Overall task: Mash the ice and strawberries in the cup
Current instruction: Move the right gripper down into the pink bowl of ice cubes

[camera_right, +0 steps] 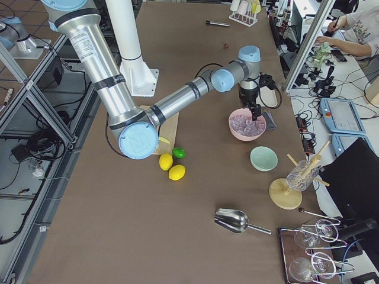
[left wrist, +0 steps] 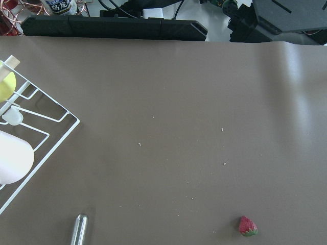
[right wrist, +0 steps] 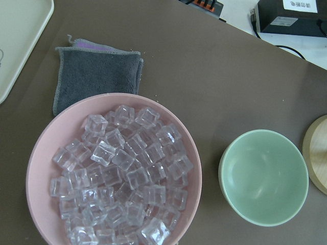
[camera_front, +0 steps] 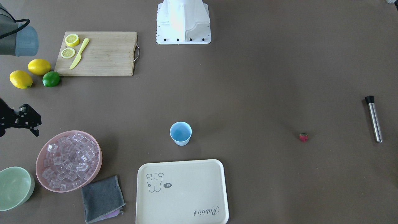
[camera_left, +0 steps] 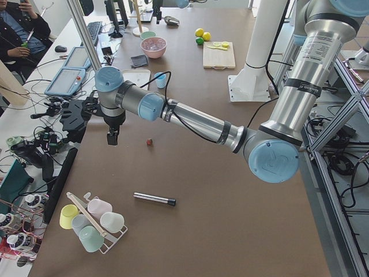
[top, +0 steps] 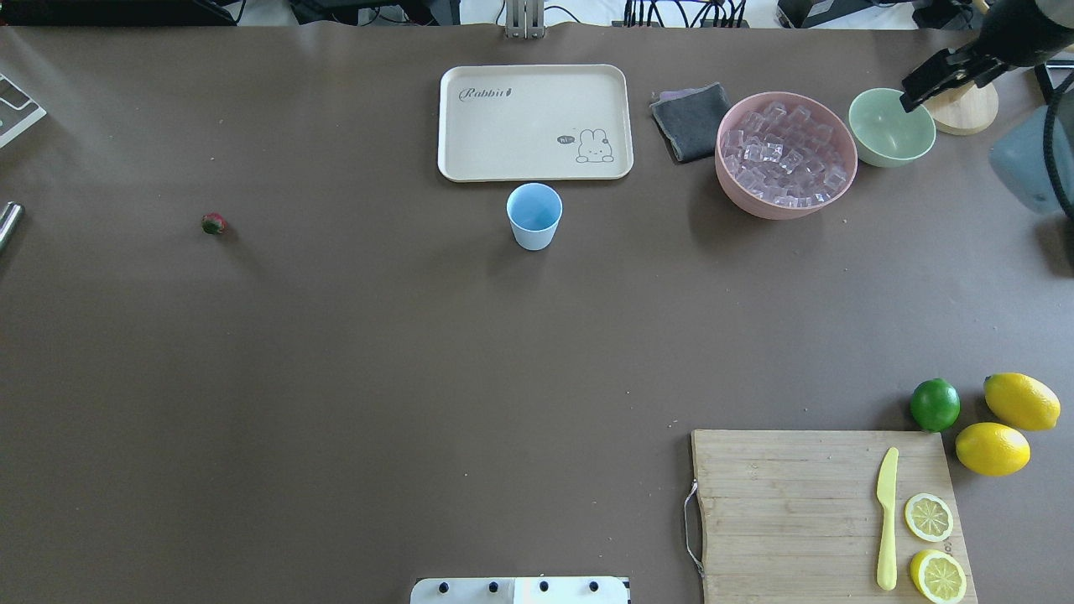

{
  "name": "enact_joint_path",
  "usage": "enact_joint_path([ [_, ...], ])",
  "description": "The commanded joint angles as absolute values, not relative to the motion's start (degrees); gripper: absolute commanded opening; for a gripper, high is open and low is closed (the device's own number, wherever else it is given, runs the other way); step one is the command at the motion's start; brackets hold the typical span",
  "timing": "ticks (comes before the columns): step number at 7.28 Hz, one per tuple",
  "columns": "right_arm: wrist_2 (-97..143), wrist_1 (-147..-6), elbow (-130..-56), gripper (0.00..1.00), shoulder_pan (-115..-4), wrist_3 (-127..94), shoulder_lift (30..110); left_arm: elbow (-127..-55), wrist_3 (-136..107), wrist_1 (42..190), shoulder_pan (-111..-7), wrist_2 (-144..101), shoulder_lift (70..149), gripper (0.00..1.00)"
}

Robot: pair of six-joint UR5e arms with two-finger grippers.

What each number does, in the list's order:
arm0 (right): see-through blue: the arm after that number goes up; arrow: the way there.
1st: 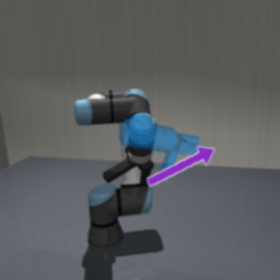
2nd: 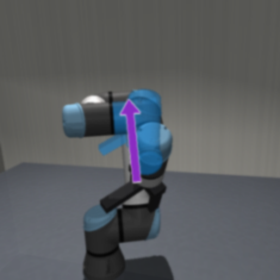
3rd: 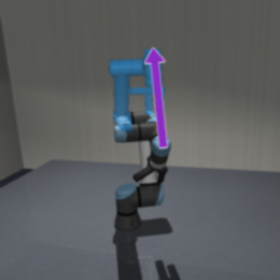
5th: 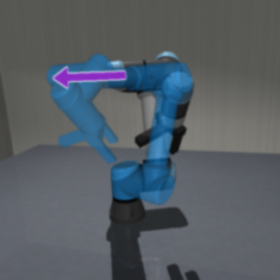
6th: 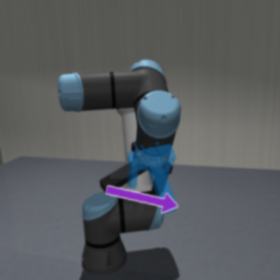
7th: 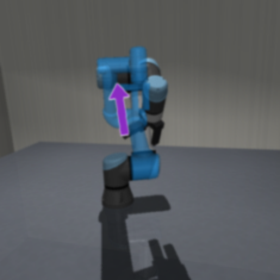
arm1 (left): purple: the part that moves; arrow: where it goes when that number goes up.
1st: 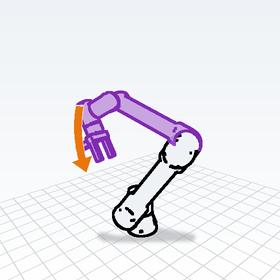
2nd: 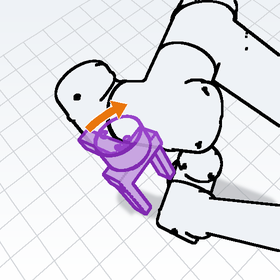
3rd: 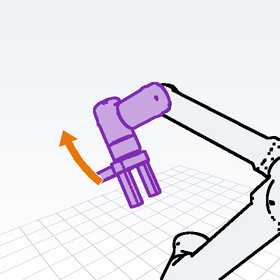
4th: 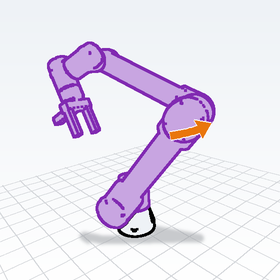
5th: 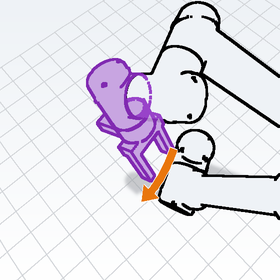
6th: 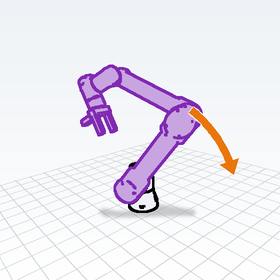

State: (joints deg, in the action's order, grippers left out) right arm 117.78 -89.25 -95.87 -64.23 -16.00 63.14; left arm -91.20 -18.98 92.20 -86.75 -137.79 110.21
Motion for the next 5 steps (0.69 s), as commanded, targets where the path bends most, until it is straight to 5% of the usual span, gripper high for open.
enact_joint_path([
  [1, 116.28, -74.80, -85.93, 1.00, -61.44, -16.00, 61.26, -91.49, -18.98, 91.94, -86.75, -137.81, 110.30, 0.98],
  [3, 113.58, -72.07, -82.36, 0.98, -59.43, -15.47, 61.26, -91.49, -18.98, 92.11, -86.75, -137.90, 110.13, 0.98],
  [5, 111.19, -72.33, -82.09, 0.86, -56.87, -14.68, 61.35, -90.18, -18.98, 92.11, -86.66, -137.64, 111.00, 0.98],
])
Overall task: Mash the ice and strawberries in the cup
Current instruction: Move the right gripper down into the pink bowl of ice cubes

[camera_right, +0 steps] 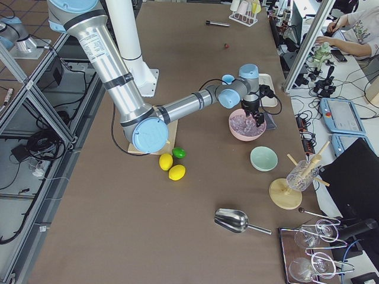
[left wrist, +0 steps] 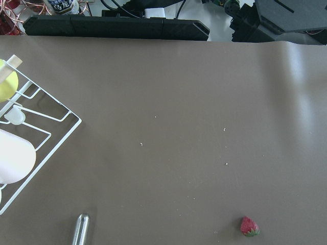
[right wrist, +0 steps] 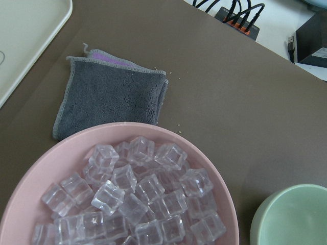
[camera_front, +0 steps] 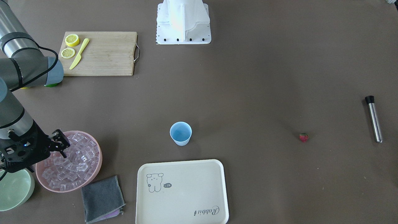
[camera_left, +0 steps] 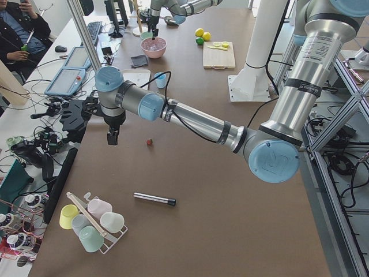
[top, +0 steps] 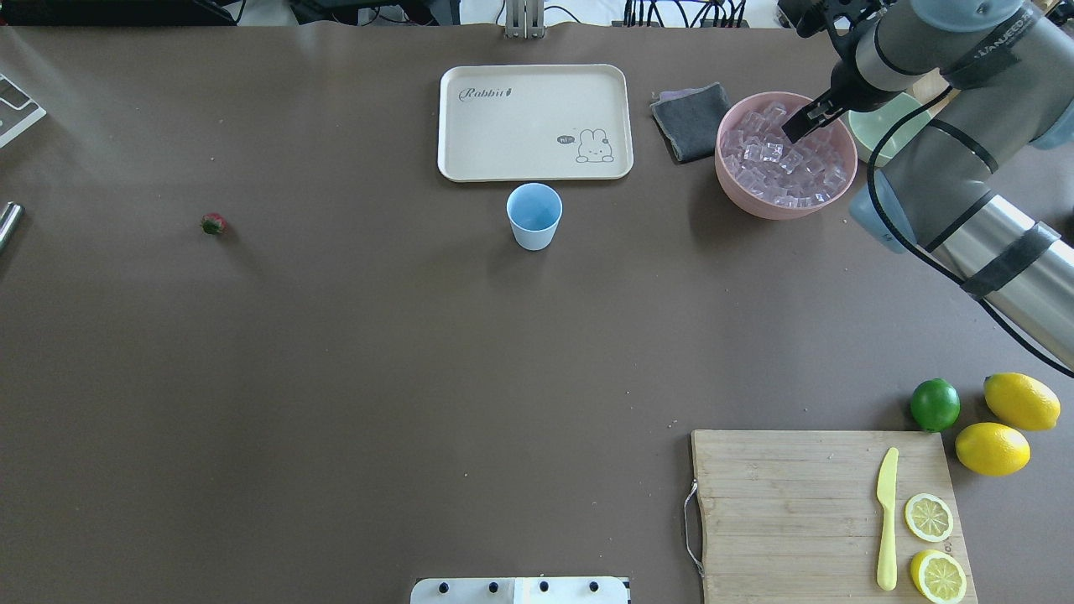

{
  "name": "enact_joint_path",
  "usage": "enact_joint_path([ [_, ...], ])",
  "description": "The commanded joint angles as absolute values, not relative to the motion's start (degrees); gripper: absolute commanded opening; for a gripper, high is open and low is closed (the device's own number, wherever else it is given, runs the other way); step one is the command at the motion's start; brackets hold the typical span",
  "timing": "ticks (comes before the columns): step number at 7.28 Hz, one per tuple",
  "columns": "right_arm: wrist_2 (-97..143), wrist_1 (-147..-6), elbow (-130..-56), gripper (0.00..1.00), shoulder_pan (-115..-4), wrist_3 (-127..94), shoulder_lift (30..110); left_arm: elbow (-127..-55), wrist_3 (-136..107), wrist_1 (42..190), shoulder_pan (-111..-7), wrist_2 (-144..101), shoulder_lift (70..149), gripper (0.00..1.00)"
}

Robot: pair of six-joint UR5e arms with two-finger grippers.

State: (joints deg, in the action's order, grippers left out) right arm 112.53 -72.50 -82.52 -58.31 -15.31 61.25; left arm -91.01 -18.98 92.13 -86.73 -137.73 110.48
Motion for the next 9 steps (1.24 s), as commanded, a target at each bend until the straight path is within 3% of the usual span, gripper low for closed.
enact_joint_path([
  [1, 111.18, -72.42, -82.09, 0.85, -56.34, -13.55, 61.35, -90.35, -18.98, 92.11, -86.66, -137.72, 111.09, 0.98],
  [3, 109.26, -72.60, -82.09, 0.85, -55.03, -13.27, 61.44, -90.09, -18.90, 92.20, -86.66, -137.64, 111.09, 0.98],
  [7, 109.16, -72.33, -80.07, 0.67, -54.14, -11.95, 61.79, -90.00, -18.90, 92.20, -86.57, -137.64, 110.92, 0.98],
  [9, 109.16, -72.25, -79.37, 0.72, -53.88, -11.95, 61.87, -90.00, -18.90, 92.29, -86.57, -137.64, 110.83, 0.98],
])
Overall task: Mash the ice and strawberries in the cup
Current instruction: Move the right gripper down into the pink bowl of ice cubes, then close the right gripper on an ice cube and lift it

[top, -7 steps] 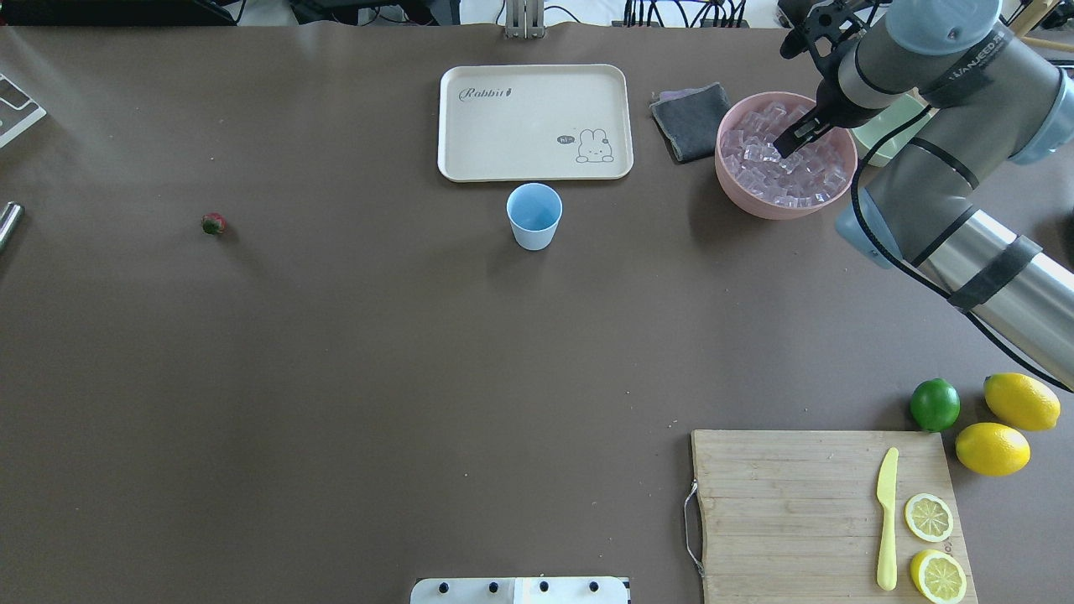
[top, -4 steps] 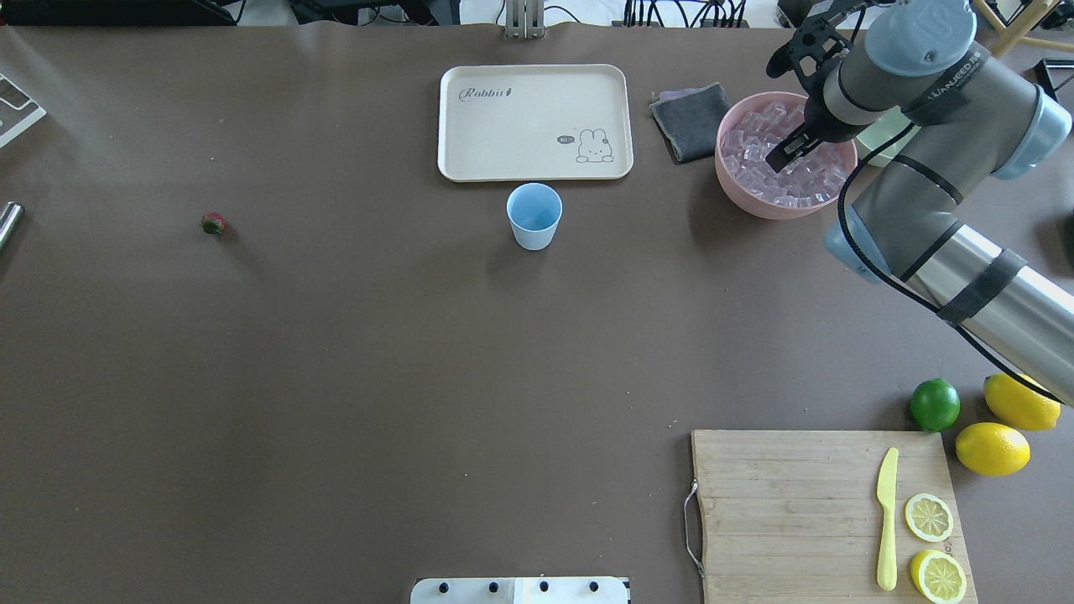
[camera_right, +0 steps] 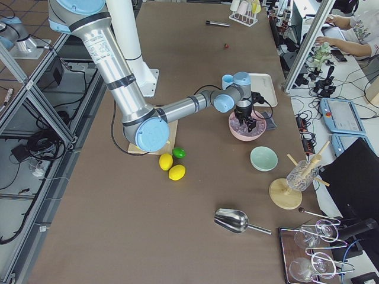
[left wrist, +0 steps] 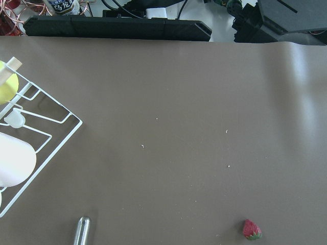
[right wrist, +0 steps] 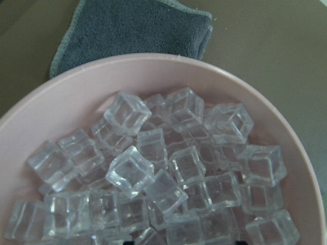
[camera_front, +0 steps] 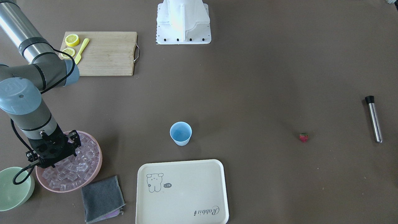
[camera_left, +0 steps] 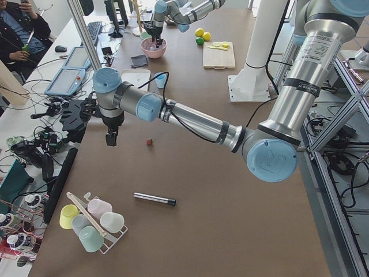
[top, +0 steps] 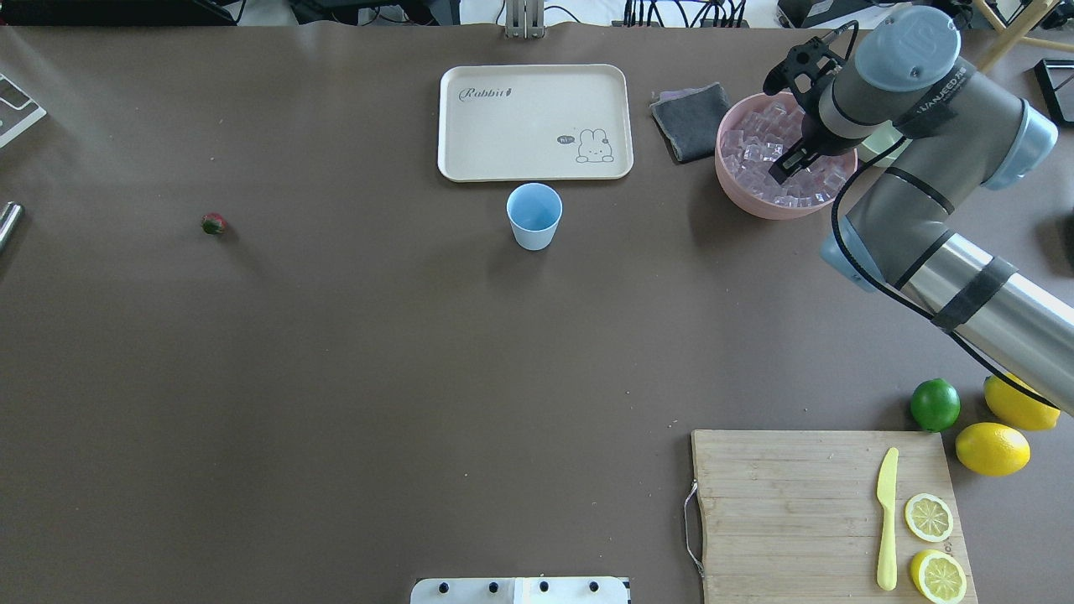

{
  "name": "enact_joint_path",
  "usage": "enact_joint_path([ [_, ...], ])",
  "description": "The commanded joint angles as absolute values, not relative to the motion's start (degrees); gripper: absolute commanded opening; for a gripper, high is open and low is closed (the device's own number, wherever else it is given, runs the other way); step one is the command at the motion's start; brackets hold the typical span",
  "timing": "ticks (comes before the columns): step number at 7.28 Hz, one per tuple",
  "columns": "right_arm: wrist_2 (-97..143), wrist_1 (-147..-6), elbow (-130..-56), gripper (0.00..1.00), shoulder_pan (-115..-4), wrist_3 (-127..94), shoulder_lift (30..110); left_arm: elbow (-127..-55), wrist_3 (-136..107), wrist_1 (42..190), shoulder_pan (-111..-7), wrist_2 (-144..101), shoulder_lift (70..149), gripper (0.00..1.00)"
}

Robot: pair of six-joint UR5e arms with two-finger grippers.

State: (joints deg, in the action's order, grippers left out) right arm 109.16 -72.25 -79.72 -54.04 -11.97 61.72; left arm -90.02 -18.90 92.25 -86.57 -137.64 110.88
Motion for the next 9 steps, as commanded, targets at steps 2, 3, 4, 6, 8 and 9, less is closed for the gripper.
enact_joint_path([
  [2, 109.16, -72.51, -79.37, 0.70, -53.53, -12.04, 61.79, -90.17, -18.90, 92.20, -86.57, -137.64, 110.66, 0.98],
  [3, 109.16, -72.60, -79.37, 0.69, -53.44, -12.04, 61.79, -90.18, -18.90, 92.28, -86.57, -137.64, 110.48, 0.98],
  [4, 109.16, -72.60, -79.28, 0.69, -53.35, -11.95, 61.70, -90.00, -18.90, 92.72, -86.57, -137.64, 110.39, 0.98],
  [6, 109.16, -72.51, -79.10, 0.69, -53.17, -11.87, 61.44, -88.25, -18.90, 94.56, -86.57, -137.64, 110.30, 0.98],
  [8, 109.16, -72.25, -79.10, 0.69, -53.26, -11.16, 61.26, -85.88, -18.90, 97.54, -86.57, -137.64, 110.39, 0.98],
  [9, 109.16, -72.16, -79.28, 0.69, -53.35, -11.08, 60.91, -85.43, -18.90, 98.34, -86.49, -137.64, 110.30, 0.98],
])
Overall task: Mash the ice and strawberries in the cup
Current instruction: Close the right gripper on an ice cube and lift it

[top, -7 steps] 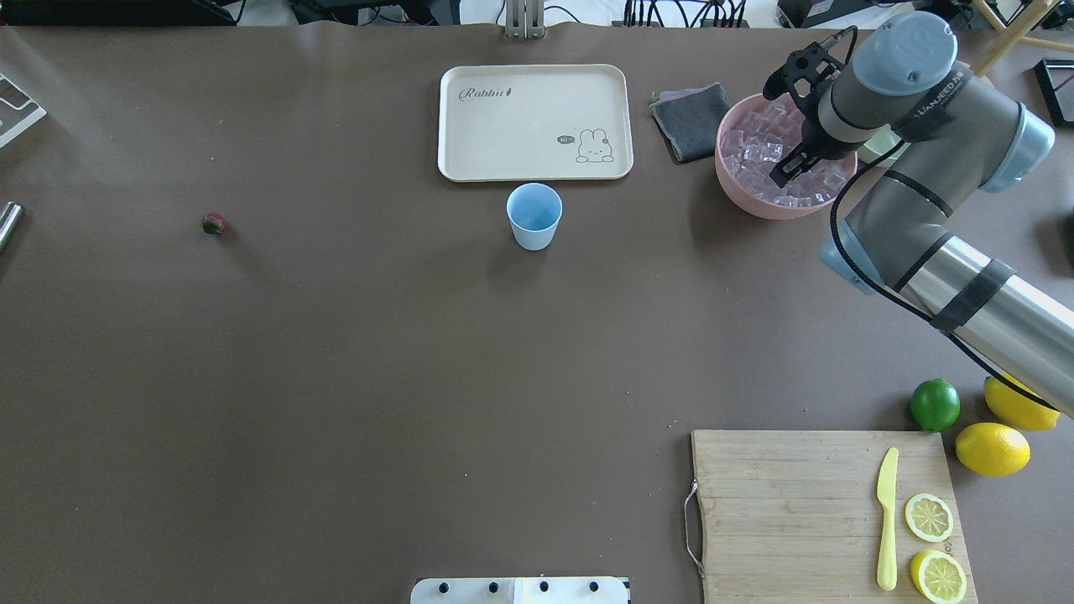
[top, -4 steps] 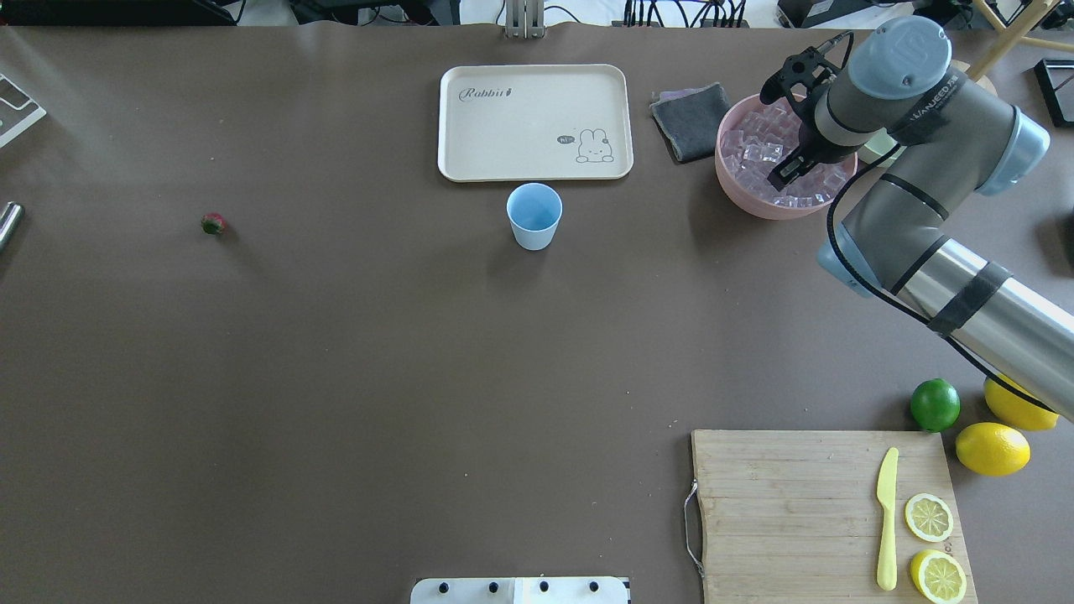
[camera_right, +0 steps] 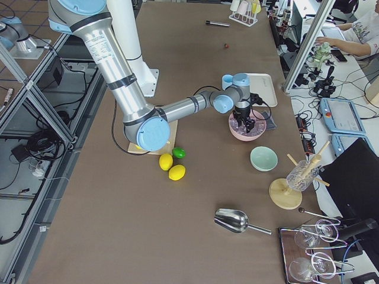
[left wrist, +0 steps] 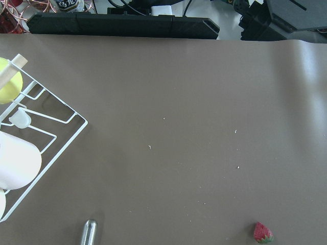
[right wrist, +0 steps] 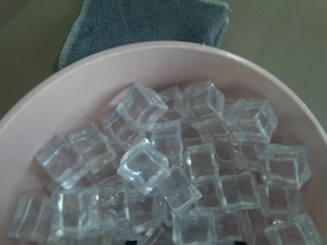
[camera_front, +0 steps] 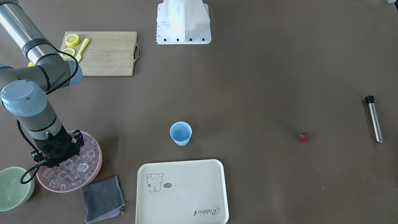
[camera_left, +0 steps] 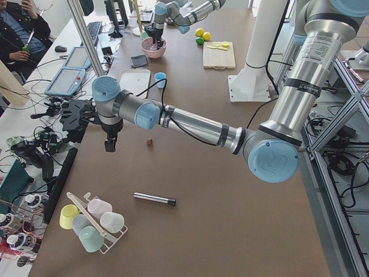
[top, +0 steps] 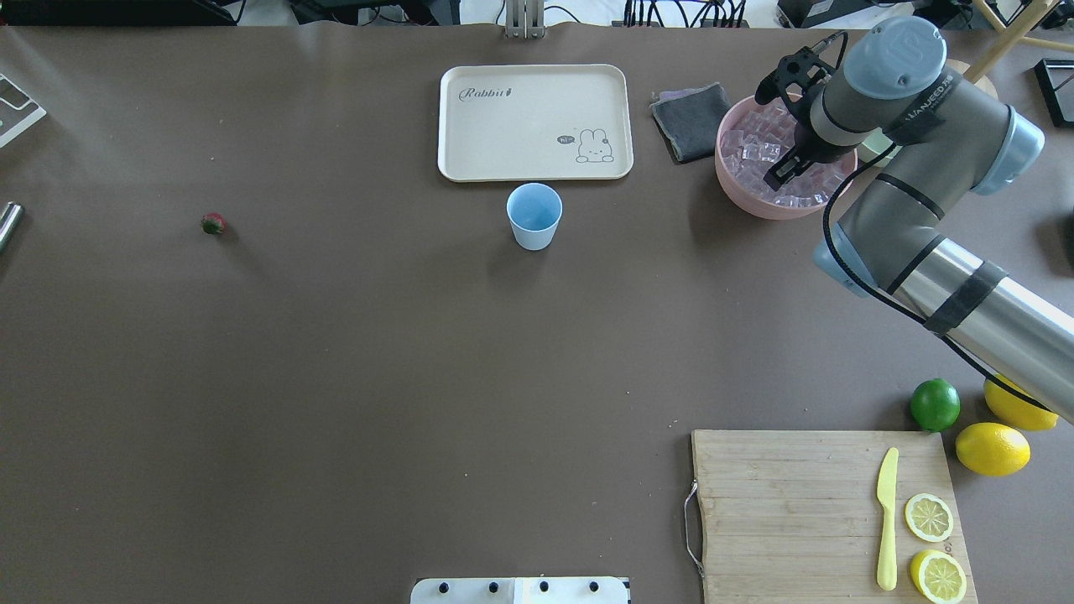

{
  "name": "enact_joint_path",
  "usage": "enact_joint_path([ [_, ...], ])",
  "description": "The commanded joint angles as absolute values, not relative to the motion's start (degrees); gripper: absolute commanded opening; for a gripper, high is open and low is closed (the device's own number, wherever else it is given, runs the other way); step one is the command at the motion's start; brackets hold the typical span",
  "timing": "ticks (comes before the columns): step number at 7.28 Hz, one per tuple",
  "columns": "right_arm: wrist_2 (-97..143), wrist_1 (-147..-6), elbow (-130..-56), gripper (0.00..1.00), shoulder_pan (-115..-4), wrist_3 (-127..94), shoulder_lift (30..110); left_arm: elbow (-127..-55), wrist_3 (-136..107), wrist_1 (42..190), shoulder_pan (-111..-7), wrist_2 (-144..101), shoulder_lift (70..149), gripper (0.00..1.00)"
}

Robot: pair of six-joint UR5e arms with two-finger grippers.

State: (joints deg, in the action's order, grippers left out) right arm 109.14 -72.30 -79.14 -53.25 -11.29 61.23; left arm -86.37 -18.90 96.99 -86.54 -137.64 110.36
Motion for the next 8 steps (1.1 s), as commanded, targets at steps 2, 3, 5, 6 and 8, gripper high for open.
enact_joint_path([
  [2, 109.16, -72.16, -78.67, 0.69, -53.35, -11.16, 61.00, -85.60, -18.98, 98.35, -86.48, -137.64, 110.30, 0.98],
  [3, 109.07, -72.07, -78.66, 0.69, -53.44, -11.16, 60.91, -85.69, -18.98, 98.35, -86.48, -137.64, 110.30, 0.98],
  [5, 108.90, -72.16, -77.62, 0.69, -53.61, -11.34, 60.21, -85.43, -18.90, 98.35, -86.22, -137.64, 110.39, 0.98],
  [6, 108.90, -72.16, -77.09, 0.67, -53.53, -11.42, 59.94, -85.34, -18.90, 98.35, -85.26, -137.64, 110.48, 0.98],
  [8, 108.90, -72.16, -76.99, 0.38, -53.53, -11.86, 59.85, -85.43, -18.90, 98.35, -85.17, -137.64, 110.48, 0.98],
])
